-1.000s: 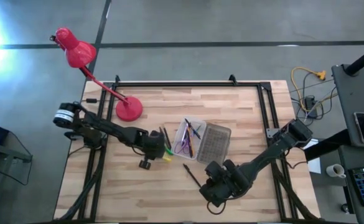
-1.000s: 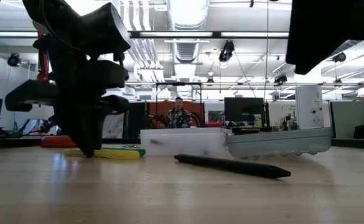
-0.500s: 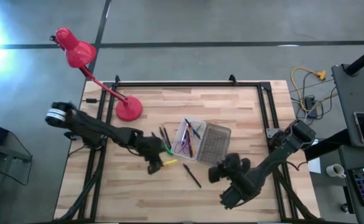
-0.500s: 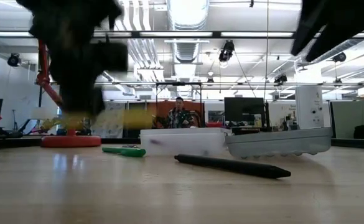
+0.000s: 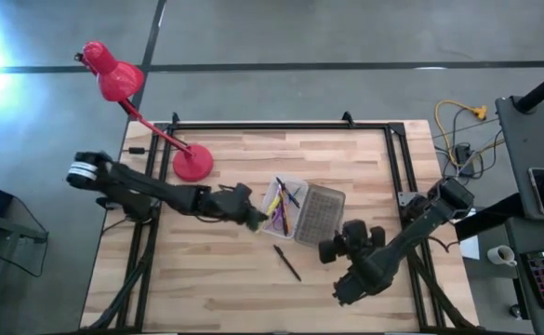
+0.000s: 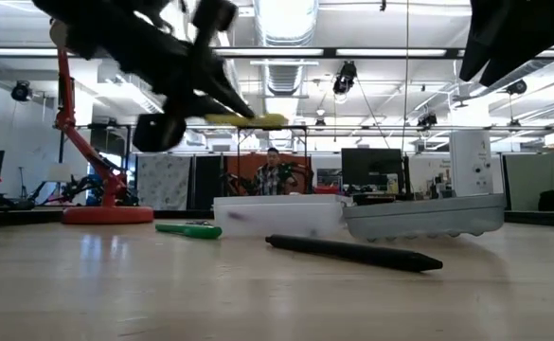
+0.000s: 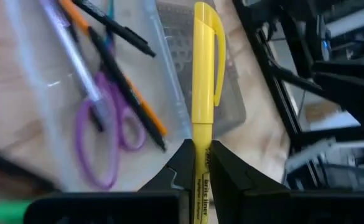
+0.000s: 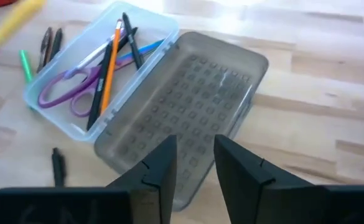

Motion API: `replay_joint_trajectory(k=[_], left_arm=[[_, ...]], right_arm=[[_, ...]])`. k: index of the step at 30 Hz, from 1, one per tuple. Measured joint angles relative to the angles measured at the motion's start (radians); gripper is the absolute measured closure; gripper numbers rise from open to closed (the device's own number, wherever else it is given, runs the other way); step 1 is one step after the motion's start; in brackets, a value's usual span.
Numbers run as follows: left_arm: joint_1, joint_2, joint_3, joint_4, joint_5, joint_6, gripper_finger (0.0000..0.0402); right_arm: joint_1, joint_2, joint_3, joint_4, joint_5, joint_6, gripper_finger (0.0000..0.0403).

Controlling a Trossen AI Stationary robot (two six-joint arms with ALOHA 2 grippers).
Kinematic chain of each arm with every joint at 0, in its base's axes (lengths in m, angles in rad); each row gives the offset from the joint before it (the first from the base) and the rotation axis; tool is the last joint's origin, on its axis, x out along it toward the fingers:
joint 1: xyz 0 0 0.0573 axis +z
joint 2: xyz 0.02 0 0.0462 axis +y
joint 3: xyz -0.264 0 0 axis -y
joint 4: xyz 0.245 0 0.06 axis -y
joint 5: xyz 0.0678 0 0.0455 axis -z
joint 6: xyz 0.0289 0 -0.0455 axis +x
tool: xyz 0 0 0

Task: Pick & place school supplies into a supply box
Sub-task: Put the yellow pen into the supply box, then put the bottom black pen into the supply box

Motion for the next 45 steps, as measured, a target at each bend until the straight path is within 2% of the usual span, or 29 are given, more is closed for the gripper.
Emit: replay_joint_trajectory(k=[5, 9, 11, 17, 20, 23, 27, 29, 38, 45], left_arm=[[0.026, 0.181, 0.102, -0.013, -0.031, -0.052, 0.0389], [0.045, 0.268, 0.206, -0.152, -0.096, -0.146, 0.0365], [0.048, 0.288, 0.247, -0.232, -0.116, -0.154, 0.0351], [0.059, 0.292, 0.333, -0.247, -0.131, -0.043, 0.0328], [0.063, 0.271, 0.362, -0.320, -0.126, 0.028, 0.0326], [0.042, 0.216, 0.374, -0.394, -0.121, 0.126, 0.0325], [-0.032, 0.123, 0.346, -0.407, -0.109, 0.239, 0.0325], [-0.076, 0.075, 0.331, -0.397, -0.108, 0.262, 0.0324], [-0.246, -0.057, 0.228, -0.401, -0.229, 0.170, 0.0324], [-0.363, -0.179, 0.101, -0.398, -0.373, 0.087, 0.0324]], right_arm=[[0.004, -0.009, -0.004, -0.050, -0.012, -0.023, 0.0294], [0.015, -0.017, -0.005, -0.061, -0.020, -0.048, 0.0290], [0.020, -0.021, -0.005, -0.063, -0.020, -0.051, 0.0288], [0.042, -0.025, -0.006, -0.064, -0.019, -0.080, 0.0287], [0.050, -0.025, -0.006, -0.060, -0.020, -0.174, 0.0290], [0.049, -0.029, -0.007, -0.017, -0.081, -0.304, 0.0293], [0.015, -0.031, -0.010, 0.159, -0.194, -0.541, 0.0298], [-0.013, -0.029, -0.010, 0.259, -0.233, -0.602, 0.0297], [-0.167, -0.017, -0.012, 0.547, -0.401, -0.754, 0.0257], [-0.198, 0.046, 0.010, 0.709, -0.516, -0.794, 0.0209]])
